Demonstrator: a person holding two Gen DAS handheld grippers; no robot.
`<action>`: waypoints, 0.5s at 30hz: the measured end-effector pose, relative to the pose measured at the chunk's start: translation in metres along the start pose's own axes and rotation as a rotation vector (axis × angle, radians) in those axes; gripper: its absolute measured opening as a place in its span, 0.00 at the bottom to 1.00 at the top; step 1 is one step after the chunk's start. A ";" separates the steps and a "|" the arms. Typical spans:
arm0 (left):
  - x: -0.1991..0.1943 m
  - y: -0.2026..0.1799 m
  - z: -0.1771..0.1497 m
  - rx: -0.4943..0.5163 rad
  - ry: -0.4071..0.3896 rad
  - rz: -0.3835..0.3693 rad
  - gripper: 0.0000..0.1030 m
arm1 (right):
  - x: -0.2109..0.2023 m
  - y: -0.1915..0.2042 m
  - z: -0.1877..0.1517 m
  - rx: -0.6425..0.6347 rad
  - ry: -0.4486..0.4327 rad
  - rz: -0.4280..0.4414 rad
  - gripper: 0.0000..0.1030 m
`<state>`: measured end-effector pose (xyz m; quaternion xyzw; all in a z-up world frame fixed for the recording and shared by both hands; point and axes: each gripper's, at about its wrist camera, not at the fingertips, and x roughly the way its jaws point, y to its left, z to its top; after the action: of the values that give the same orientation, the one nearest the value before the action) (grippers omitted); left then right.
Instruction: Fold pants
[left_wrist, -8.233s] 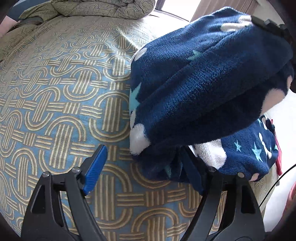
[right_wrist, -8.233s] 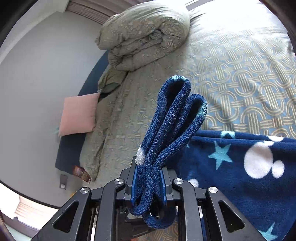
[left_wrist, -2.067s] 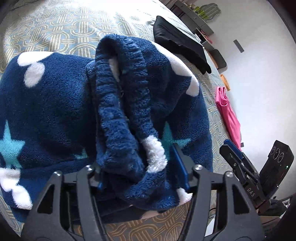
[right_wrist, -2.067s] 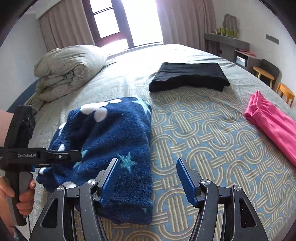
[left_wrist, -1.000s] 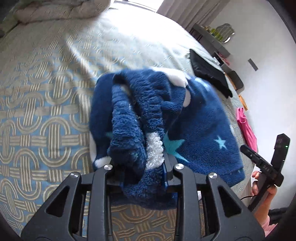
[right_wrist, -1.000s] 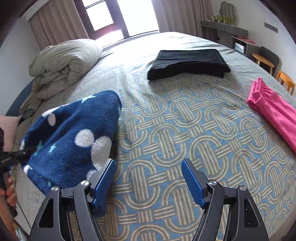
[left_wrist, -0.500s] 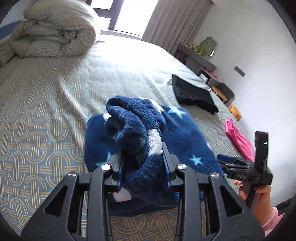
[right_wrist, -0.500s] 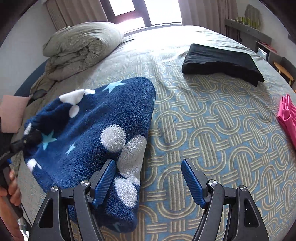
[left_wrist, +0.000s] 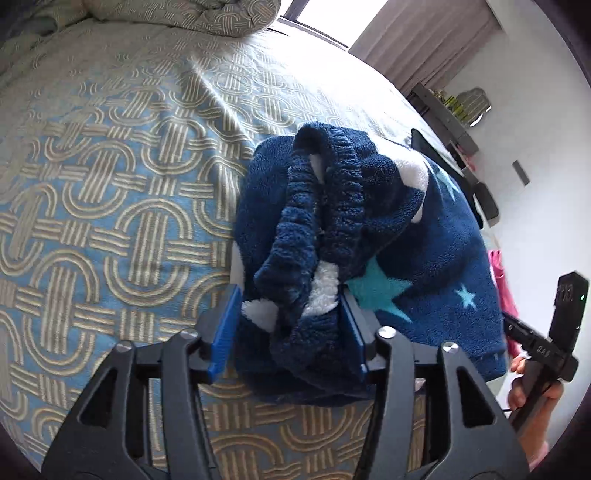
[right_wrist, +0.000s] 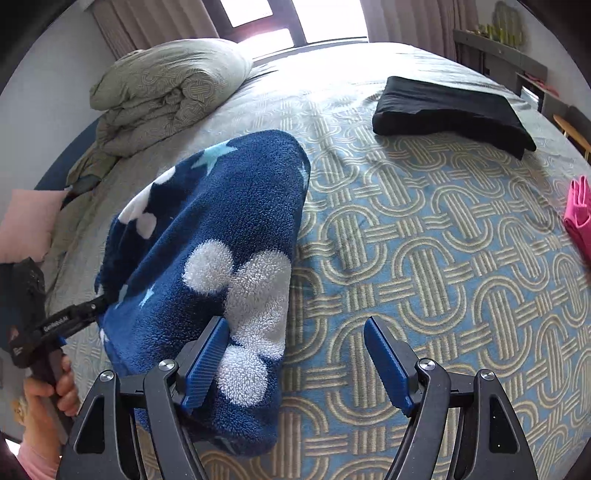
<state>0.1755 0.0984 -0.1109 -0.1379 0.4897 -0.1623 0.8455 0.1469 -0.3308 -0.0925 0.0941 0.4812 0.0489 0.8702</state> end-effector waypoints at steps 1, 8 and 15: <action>-0.001 -0.005 0.001 0.045 -0.004 0.032 0.58 | 0.000 0.001 0.001 -0.015 -0.002 -0.014 0.75; 0.004 -0.011 0.004 0.064 0.009 0.057 0.60 | -0.006 -0.012 0.008 0.071 0.009 0.056 0.75; 0.006 -0.005 -0.002 0.038 0.013 0.061 0.70 | 0.002 0.011 0.012 0.026 0.042 0.107 0.78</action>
<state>0.1754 0.0910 -0.1144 -0.1058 0.4961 -0.1464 0.8493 0.1584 -0.3213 -0.0852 0.1299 0.4942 0.0910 0.8548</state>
